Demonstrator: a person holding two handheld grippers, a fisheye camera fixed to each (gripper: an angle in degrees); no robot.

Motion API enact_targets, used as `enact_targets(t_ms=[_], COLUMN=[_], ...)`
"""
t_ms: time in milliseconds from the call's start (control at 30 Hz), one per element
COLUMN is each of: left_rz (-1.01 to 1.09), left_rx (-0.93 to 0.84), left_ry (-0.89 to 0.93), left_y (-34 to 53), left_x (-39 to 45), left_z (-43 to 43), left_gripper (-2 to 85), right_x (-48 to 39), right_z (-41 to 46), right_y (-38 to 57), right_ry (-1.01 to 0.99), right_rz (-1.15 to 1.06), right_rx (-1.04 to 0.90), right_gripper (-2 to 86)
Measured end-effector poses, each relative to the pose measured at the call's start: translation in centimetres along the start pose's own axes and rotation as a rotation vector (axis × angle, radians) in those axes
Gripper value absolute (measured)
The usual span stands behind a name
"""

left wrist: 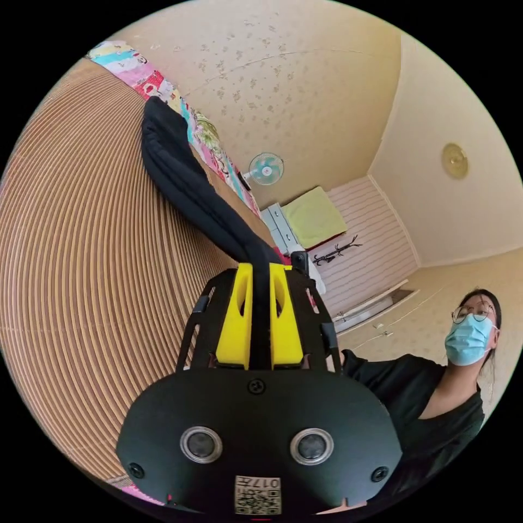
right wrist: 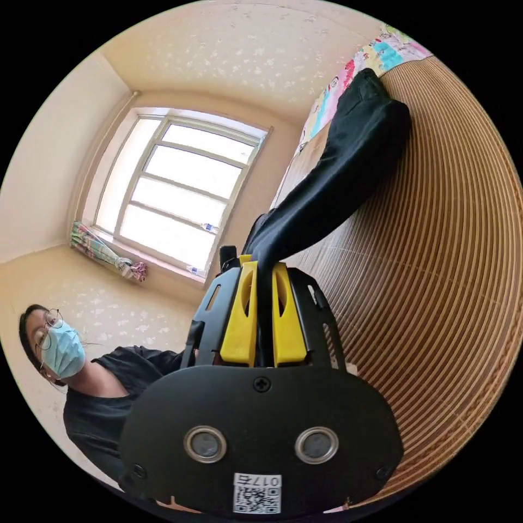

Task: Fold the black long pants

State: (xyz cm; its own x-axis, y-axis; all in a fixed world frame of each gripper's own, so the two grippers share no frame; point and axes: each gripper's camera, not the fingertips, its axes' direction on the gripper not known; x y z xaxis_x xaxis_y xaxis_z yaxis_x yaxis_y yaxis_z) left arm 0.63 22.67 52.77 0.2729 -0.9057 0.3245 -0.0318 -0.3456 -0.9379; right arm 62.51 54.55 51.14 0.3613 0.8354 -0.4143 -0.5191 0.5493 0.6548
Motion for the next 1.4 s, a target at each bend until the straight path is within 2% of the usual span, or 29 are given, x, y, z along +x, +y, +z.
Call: enact_targets(t_ms=[200,367,533,733,800,900,1033,1133,1200,1267,1333,1400], left_rz=[0.376,0.698,0.854,0.857,0.791,0.693,0.406,0.282,0.246,0.305,0.367,0.369], left_rx=[-0.012,0.137,0.258,0.310,0.292,0.250,0.103,0.042,0.027,-0.018,-0.010,0.013], left_ry=[-0.053,-0.011,0.077,0.148,0.164,0.021,-0.061,-0.145,-0.193,-0.317,-0.336,-0.281], left_y=[4.2,8.7,11.1,9.1,7.0,2.1,-9.2,-14.2,-14.9,-13.1,-9.6,-5.3], left_x=[18.4,36.0,47.7,55.3,55.5,54.2,44.8,37.3,34.2,31.7,29.7,27.6], left_z=[-2.5,-5.7,-7.8,-7.5,-6.6,-3.6,2.7,6.7,8.5,11.2,12.4,12.7], left_gripper=[5.2,5.0,5.0,5.0,4.9,5.0,5.0,5.0,5.0,5.0,5.0,5.0], right_x=[-15.2,-30.0,-46.7,-55.5,-55.7,-53.3,-44.7,-36.8,-33.3,-30.5,-26.3,-23.5], right_z=[-3.2,-6.1,-7.5,-8.0,-8.0,-7.5,-5.5,-3.9,-2.5,-0.8,0.6,1.0], right_y=[7.9,13.2,18.3,17.3,15.7,10.9,0.9,-4.5,-6.1,-6.5,-4.3,-1.2], right_ry=[0.016,-0.028,0.080,0.098,0.103,0.174,0.373,0.393,0.428,0.483,0.471,0.391], right_rz=[-0.321,-0.595,-0.886,-0.905,-0.865,-0.733,-0.520,-0.334,-0.258,-0.209,-0.202,-0.214], right_rx=[0.052,0.144,0.222,0.258,0.261,0.262,0.252,0.283,0.284,0.252,0.242,0.235], right_gripper=[0.9,0.7,0.6,0.6,0.6,0.6,0.5,0.5,0.5,0.5,0.6,0.8])
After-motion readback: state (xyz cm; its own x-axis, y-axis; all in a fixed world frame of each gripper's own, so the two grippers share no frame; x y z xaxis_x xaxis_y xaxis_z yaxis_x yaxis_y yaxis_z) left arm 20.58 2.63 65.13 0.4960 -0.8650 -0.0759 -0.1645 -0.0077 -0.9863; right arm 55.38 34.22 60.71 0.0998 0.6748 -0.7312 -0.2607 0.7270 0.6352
